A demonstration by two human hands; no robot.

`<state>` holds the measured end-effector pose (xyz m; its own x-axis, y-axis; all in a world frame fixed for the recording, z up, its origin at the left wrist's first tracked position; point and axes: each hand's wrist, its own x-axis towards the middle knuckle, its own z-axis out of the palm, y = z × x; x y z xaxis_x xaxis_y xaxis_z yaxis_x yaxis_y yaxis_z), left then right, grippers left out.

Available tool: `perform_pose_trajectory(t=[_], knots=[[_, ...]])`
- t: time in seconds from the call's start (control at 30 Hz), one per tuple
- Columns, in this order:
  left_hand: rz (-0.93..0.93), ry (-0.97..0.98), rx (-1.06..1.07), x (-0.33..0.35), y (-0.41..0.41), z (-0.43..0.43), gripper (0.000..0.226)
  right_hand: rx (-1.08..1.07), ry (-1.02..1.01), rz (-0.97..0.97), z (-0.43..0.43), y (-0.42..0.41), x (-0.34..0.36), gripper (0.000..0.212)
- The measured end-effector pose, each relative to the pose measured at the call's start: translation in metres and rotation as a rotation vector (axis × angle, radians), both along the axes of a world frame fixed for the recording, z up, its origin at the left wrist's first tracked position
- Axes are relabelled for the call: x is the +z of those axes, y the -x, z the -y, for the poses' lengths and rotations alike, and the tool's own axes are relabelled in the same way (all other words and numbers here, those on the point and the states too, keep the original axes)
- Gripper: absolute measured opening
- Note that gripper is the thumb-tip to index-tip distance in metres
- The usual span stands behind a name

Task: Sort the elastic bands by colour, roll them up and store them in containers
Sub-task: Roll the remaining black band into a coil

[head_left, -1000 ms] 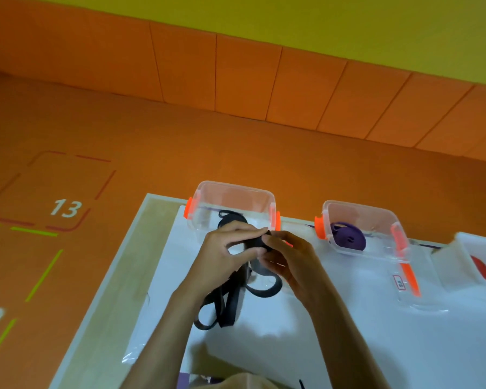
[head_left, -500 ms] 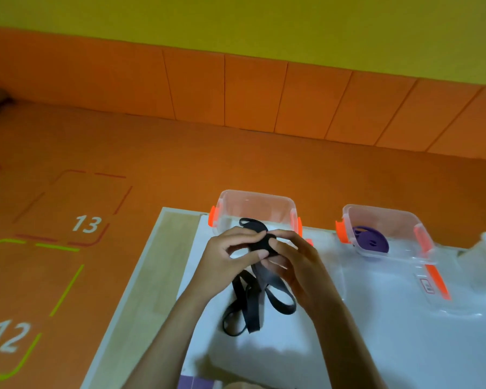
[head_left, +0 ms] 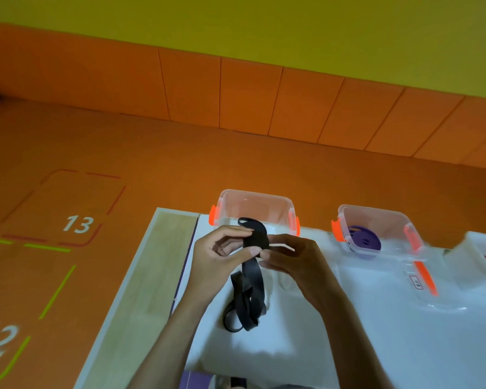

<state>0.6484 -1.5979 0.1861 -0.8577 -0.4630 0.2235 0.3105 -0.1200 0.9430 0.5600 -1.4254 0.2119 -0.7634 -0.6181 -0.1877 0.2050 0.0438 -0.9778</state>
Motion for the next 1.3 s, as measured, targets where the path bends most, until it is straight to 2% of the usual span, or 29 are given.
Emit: perform_pose_trajectory(t=[0.07, 0.1, 0.2, 0.33, 0.5, 0.67, 0.8, 0.9, 0.97, 1.03, 1.1, 1.17, 1.3], knots=[[0.005, -0.004, 0.051, -0.005, 0.000, -0.004, 0.026, 0.009, -0.098, -0.144, 0.000, 0.000, 0.003, 0.028], [0.011, 0.009, 0.068, -0.007, 0.001, -0.006, 0.026, 0.010, -0.131, -0.205, 0.000, -0.001, 0.002, 0.025], [0.056, 0.105, 0.088, -0.016, 0.003, -0.008, 0.020, -0.021, -0.150, -0.300, 0.002, -0.004, -0.005, 0.032], [0.093, 0.042, -0.046, -0.023, -0.002, 0.001, 0.011, -0.166, 0.011, -0.106, -0.001, -0.007, -0.012, 0.036], [0.103, 0.041, -0.083, -0.015, 0.004, 0.008, 0.026, -0.153, 0.026, 0.001, 0.006, -0.004, -0.013, 0.037], [0.137, 0.109, -0.156, -0.010, 0.005, 0.016, 0.029, -0.111, -0.053, -0.041, 0.010, -0.002, -0.014, 0.029], [0.201, 0.273, -0.220, -0.007, 0.009, 0.022, 0.031, -0.020, -0.327, -0.267, 0.013, 0.004, -0.008, 0.031], [0.149, 0.429, -0.223, -0.001, 0.014, 0.027, 0.031, 0.018, -0.204, -0.162, 0.013, 0.008, 0.001, 0.046], [0.115, 0.451, -0.234, 0.006, 0.019, 0.029, 0.033, -0.003, -0.135, -0.133, 0.013, 0.011, 0.010, 0.037], [0.102, 0.317, -0.198, 0.014, 0.022, 0.027, 0.040, -0.031, -0.061, -0.100, 0.013, 0.014, 0.018, 0.028], [0.070, 0.172, -0.150, 0.018, 0.025, 0.023, 0.041, -0.052, 0.016, -0.049, 0.014, 0.015, 0.023, 0.030], [0.024, 0.180, -0.114, 0.019, 0.028, 0.020, 0.032, -0.079, 0.091, 0.004, 0.015, 0.016, 0.026, 0.035], [0.025, 0.182, -0.147, 0.027, 0.034, 0.025, 0.033, -0.026, 0.184, 0.052, 0.014, 0.018, 0.027, 0.041]])
